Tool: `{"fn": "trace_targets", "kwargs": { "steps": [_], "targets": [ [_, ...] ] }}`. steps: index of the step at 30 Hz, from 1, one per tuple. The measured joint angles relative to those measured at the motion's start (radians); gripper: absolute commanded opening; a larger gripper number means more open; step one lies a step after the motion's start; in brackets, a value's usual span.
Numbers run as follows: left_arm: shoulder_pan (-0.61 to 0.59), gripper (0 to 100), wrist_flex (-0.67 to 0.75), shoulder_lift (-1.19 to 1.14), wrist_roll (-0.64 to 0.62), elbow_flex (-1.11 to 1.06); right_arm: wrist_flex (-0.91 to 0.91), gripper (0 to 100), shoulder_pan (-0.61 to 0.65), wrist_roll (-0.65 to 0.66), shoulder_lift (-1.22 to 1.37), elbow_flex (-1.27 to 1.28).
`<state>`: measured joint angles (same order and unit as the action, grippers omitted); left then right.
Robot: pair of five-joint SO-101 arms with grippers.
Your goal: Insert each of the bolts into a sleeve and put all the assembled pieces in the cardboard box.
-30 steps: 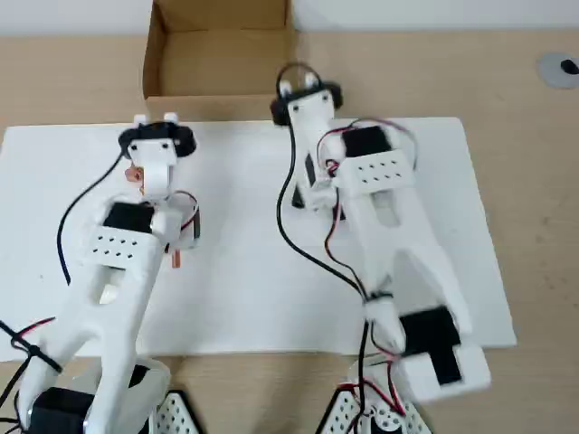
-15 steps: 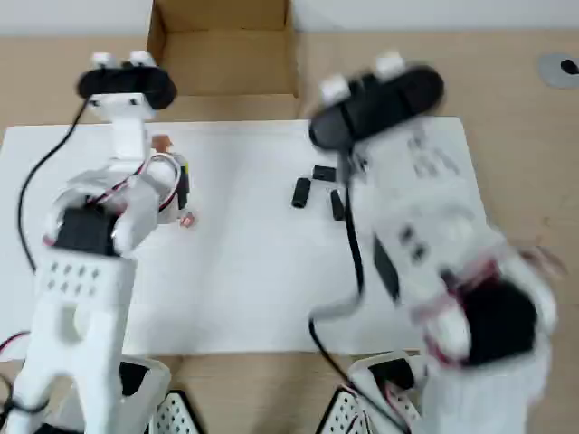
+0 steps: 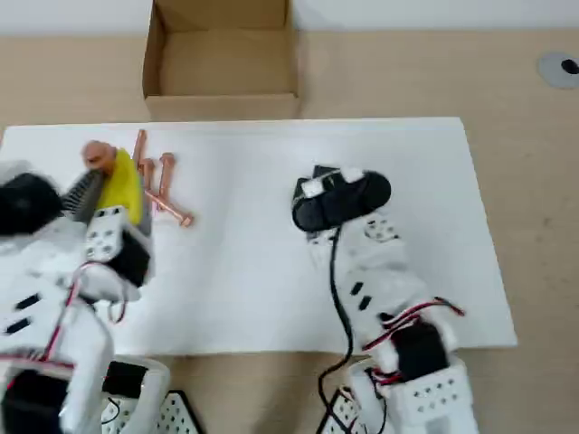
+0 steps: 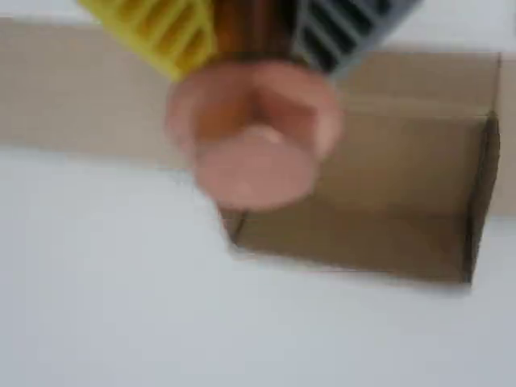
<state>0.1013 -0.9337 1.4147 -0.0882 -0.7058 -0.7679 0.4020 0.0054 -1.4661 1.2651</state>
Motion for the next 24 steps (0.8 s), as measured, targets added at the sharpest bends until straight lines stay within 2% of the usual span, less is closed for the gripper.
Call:
{"fn": "trace_targets", "kwargs": {
  "steps": [7, 10, 16, 24],
  "targets": [
    [0.000, 1, 0.072, 0.080, -0.002, -0.230, 0.442, 1.1, 0.149, -0.029, -0.218, 0.394],
    [0.005, 1, 0.075, 0.083, -0.009, -0.290, 0.488, 1.1, 0.180, -0.032, -0.245, 0.430],
    [0.049, 1, 0.173, 0.083, -0.129, -0.364, 0.534, 1.1, 0.219, -0.032, -0.249, 0.433],
    [0.054, 1, 0.324, 0.081, -0.149, -0.462, 0.574, 1.1, 0.356, -0.040, -0.249, 0.433]
  ]
}}
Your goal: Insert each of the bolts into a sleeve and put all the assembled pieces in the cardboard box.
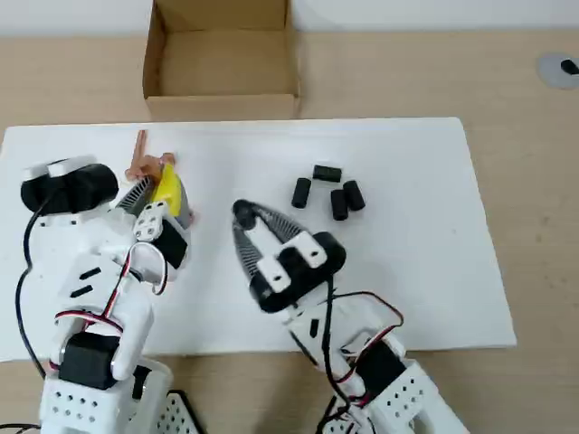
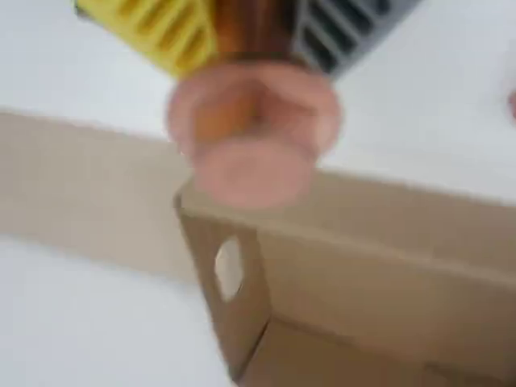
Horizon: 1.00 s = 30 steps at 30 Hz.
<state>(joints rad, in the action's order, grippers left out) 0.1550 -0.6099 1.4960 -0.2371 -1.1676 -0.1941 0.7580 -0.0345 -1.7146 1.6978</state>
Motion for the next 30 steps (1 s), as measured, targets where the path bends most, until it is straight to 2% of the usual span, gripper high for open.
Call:
{"fn": "trace_targets", "kwargs": {
  "steps": [8, 18, 24, 30],
  "targets": [
    [0.000, 1, 0.018, 0.000, 0.000, 0.000, -0.031, 1.1, 0.115, -0.236, 0.028, 0.002],
    [0.041, 1, 0.012, 0.009, 0.000, 0.003, -0.044, 1.0, 0.160, -0.269, 0.043, 0.002],
    [0.126, 1, -0.069, 0.057, 0.000, 0.012, -0.112, 1.0, 0.160, -0.308, 0.038, 0.002],
    [0.135, 1, -0.077, 0.066, 0.000, 0.012, -0.198, 1.0, 0.181, -0.354, 0.011, 0.002]
  ]
}}
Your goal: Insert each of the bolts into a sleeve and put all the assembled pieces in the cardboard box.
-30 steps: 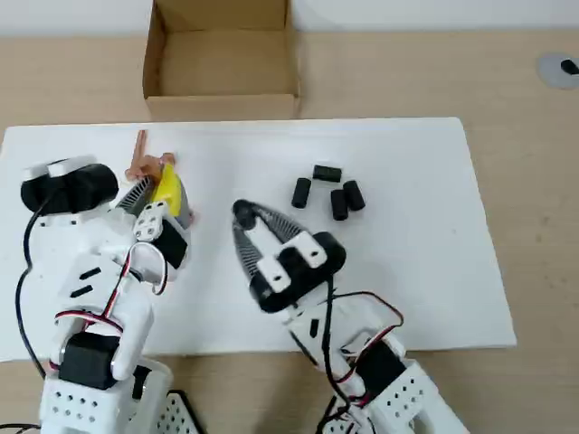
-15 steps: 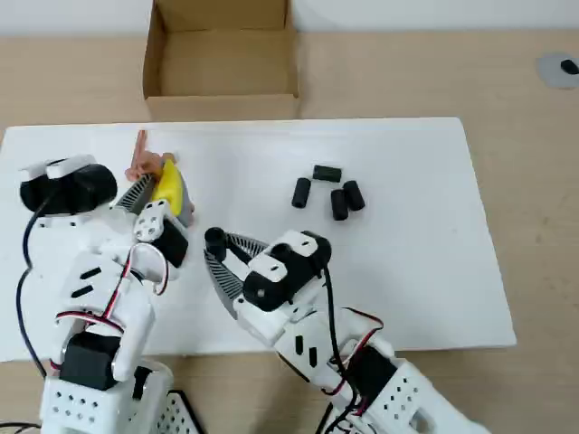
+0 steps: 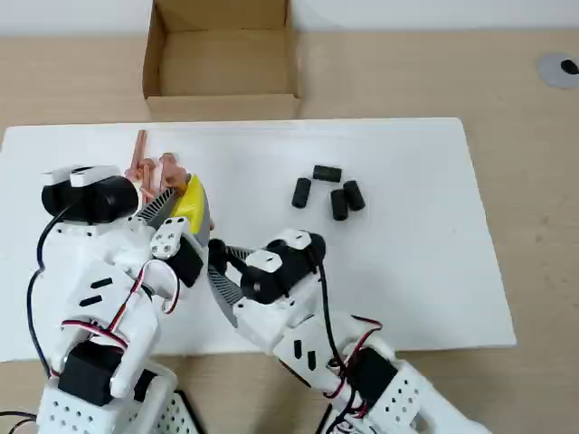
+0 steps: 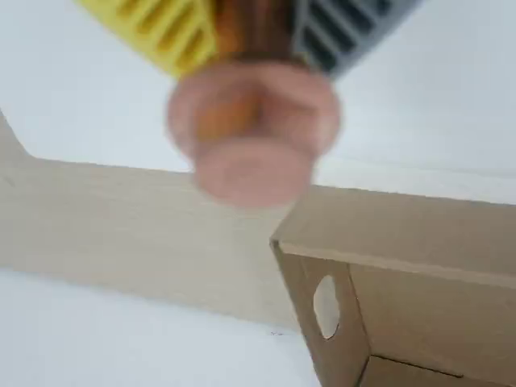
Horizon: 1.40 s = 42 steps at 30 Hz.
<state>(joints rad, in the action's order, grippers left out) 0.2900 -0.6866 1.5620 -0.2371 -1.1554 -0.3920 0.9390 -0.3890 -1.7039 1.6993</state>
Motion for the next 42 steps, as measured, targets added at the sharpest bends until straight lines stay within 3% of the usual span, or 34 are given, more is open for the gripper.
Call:
{"fn": "trace_targets", "kwargs": {
  "steps": [20, 30, 34, 42],
  "targets": [
    [0.052, 1, 0.003, 0.209, 0.075, -0.216, -0.003, 1.0, 0.000, 0.008, -0.008, 0.000],
    [0.072, 1, 0.046, 0.222, 0.201, -0.215, -0.008, 1.0, 0.000, 0.014, -0.008, 0.000],
    [0.157, 1, 0.031, 0.222, 0.282, -0.215, -0.008, 1.0, 0.000, 0.109, -0.008, 0.000],
    [0.164, 1, 0.029, 0.222, 0.313, -0.135, 0.002, 1.0, 0.000, 0.321, -0.008, 0.000]
  ]
}}
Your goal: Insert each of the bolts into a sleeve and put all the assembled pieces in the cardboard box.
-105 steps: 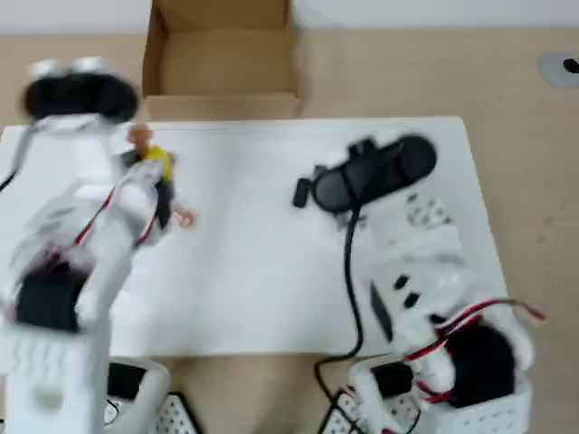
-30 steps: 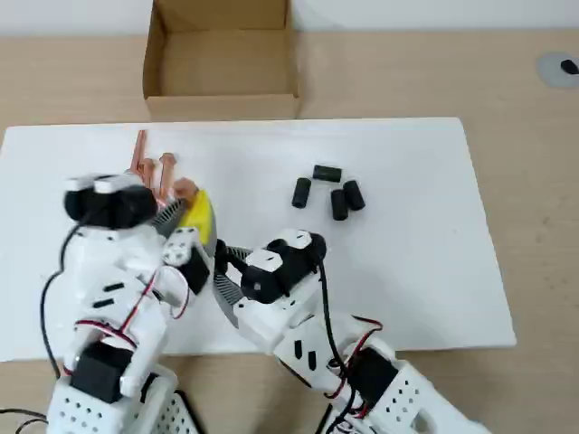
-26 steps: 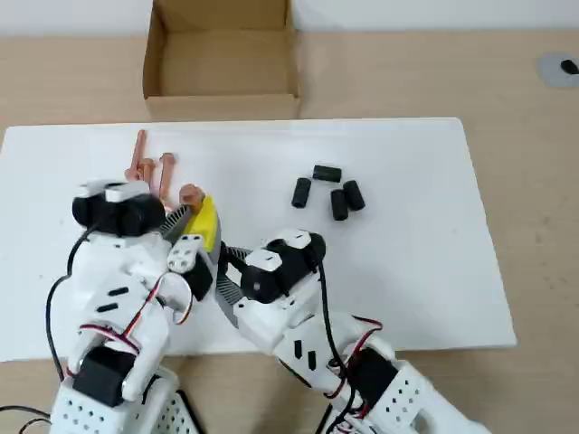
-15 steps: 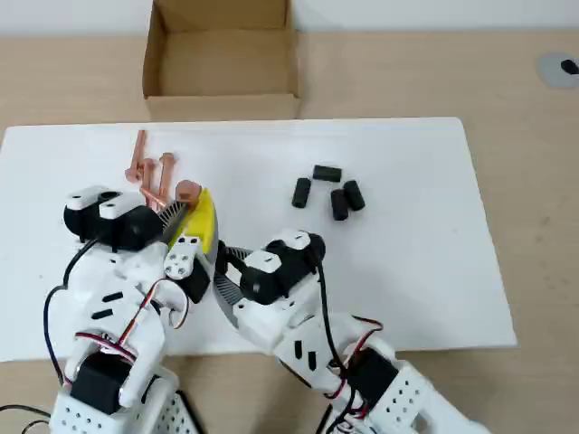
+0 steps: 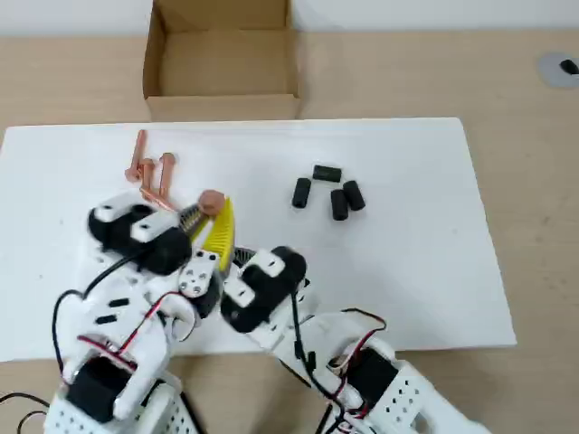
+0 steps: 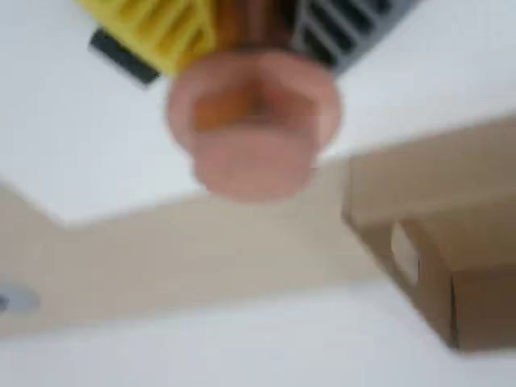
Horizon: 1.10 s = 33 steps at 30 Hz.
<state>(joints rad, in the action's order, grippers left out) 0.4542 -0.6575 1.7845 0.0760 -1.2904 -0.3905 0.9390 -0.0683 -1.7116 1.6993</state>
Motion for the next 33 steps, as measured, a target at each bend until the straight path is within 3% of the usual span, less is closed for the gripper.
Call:
{"fn": "trace_targets", "kwargs": {
  "steps": [11, 19, 26, 33],
  "targets": [
    [-0.041, 1, -0.031, 0.014, 0.071, 0.187, 0.060, 1.0, 0.000, 0.071, 0.000, 0.000],
    [-0.041, 1, -0.140, 0.035, -0.060, 0.184, 0.044, 1.0, -0.040, 0.071, 0.000, 0.000],
    [-0.041, 1, -0.155, 0.035, -0.155, 0.167, 0.035, 1.0, -0.051, 0.025, 0.000, 0.000],
    [-0.041, 1, -0.198, 0.035, -0.192, 0.166, 0.035, 1.0, -0.054, 0.025, 0.000, 0.000]
  ]
}}
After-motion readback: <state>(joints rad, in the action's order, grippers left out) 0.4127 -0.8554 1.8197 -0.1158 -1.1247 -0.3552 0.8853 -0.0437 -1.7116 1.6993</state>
